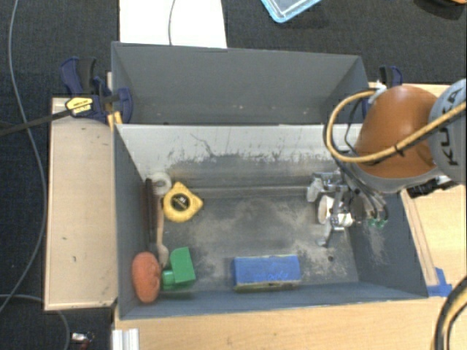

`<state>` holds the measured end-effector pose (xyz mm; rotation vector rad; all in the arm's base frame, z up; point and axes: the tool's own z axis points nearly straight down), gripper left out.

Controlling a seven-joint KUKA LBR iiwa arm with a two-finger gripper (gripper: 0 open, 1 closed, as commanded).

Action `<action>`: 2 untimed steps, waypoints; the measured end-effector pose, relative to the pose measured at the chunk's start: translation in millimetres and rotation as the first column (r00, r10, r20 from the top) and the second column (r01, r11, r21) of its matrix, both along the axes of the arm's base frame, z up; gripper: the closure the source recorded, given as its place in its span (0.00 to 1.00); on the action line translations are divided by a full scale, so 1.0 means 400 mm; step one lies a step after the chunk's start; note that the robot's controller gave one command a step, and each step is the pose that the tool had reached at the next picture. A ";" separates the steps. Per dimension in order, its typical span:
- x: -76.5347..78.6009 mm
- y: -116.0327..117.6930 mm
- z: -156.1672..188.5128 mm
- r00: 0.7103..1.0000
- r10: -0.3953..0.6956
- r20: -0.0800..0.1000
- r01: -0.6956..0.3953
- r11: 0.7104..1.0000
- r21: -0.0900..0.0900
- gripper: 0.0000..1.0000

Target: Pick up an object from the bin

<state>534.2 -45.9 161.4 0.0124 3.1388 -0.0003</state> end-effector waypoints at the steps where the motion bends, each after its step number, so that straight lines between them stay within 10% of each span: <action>1: 0.042 -0.082 -0.087 0.943 0.334 0.003 -0.334 0.943 -0.002 0.00; 2: 0.080 -0.169 -0.087 0.980 0.201 0.005 -0.201 0.980 -0.001 0.00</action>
Offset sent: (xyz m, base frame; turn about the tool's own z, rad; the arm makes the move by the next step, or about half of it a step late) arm 0.0376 -0.0806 -0.0343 -0.1086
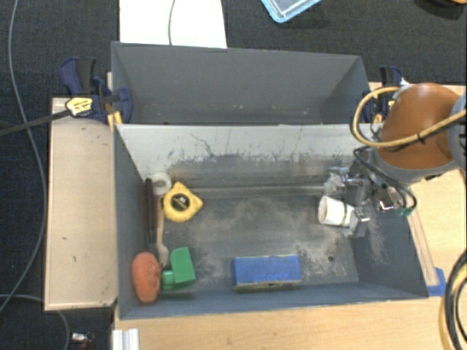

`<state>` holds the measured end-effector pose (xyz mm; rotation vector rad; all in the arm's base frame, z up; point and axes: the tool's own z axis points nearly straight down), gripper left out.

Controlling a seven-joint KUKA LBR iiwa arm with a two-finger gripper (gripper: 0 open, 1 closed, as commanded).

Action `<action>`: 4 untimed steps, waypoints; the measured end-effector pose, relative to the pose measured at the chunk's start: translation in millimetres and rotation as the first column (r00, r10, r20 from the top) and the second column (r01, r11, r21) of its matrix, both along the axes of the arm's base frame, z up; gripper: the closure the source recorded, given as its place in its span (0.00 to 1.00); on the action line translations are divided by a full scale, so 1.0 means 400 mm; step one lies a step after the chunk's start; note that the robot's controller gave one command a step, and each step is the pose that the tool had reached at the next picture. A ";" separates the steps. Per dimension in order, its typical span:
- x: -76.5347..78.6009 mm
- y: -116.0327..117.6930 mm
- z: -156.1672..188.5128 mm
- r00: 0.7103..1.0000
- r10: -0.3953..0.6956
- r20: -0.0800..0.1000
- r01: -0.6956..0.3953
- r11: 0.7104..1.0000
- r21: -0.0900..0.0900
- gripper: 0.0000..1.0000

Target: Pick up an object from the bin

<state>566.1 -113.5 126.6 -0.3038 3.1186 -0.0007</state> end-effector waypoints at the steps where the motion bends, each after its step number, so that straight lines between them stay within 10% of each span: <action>1: 0.015 -0.046 -0.023 0.991 0.134 0.000 -0.134 0.991 -0.002 0.00; 2: 0.032 -0.082 -0.112 1.000 -0.013 0.004 0.013 1.000 -0.001 0.00; 3: 0.045 -0.084 -0.136 0.973 0.232 0.006 -0.232 0.973 -0.004 1.00; 4: 0.045 -0.084 -0.136 0.973 0.232 0.006 -0.232 0.973 -0.004 1.00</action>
Offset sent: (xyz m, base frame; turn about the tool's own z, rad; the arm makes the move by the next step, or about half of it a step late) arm 0.0127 -0.0366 -0.0566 0.0570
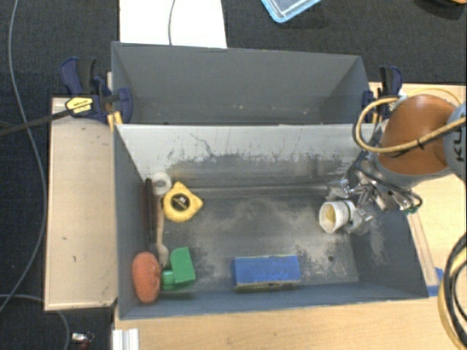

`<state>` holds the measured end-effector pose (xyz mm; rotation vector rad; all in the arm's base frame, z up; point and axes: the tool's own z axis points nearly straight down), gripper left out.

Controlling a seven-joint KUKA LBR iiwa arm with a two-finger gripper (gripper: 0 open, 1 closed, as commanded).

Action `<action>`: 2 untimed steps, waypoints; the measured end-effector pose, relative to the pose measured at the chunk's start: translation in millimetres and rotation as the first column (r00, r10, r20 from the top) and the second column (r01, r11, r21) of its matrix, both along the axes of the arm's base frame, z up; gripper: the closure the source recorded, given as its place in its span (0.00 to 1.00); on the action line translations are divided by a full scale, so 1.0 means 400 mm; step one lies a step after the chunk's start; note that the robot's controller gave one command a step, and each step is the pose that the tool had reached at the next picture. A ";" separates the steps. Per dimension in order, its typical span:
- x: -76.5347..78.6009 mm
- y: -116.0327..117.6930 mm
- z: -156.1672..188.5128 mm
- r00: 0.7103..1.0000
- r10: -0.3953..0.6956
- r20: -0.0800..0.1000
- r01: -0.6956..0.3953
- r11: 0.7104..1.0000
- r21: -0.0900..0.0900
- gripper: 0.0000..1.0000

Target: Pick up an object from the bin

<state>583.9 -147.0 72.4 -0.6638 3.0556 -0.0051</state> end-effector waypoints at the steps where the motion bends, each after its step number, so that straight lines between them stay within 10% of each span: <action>1: -0.002 0.001 0.053 1.000 -0.001 -0.002 0.001 1.000 0.001 1.00; 2: 0.001 0.001 0.127 1.000 -0.003 0.001 0.003 1.000 -0.001 1.00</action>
Offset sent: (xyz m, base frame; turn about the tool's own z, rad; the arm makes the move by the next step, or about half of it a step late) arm -0.0014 0.0004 0.0183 0.0004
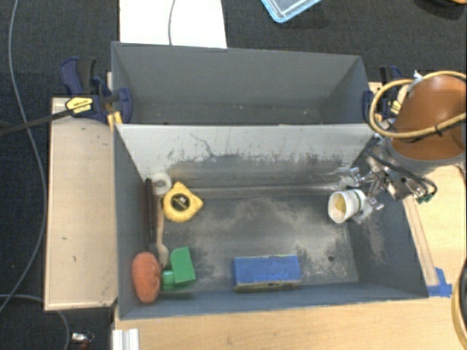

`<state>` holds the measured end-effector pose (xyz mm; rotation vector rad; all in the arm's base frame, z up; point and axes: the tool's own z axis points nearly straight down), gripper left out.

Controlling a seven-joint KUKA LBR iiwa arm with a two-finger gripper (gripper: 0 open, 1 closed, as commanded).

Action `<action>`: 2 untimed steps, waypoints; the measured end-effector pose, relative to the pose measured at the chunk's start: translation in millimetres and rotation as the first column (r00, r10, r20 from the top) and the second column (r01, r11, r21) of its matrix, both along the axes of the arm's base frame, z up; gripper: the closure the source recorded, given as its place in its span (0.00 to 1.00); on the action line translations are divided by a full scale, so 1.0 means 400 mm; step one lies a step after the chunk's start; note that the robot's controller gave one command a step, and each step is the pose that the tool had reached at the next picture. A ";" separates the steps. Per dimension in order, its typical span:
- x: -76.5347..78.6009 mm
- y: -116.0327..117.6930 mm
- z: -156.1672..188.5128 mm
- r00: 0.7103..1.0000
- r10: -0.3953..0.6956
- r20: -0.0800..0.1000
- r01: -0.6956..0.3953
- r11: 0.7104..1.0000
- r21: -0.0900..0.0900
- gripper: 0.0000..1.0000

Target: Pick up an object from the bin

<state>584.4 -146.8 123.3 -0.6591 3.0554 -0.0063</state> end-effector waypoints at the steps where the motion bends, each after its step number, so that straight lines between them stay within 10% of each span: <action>1: 0.002 0.001 0.041 1.000 -0.002 0.004 0.002 1.000 0.000 1.00; 2: 0.004 0.001 0.073 1.000 -0.004 0.006 0.004 1.000 0.000 1.00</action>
Offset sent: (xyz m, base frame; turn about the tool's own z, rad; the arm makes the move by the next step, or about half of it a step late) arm 0.0011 0.0002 0.0371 0.0014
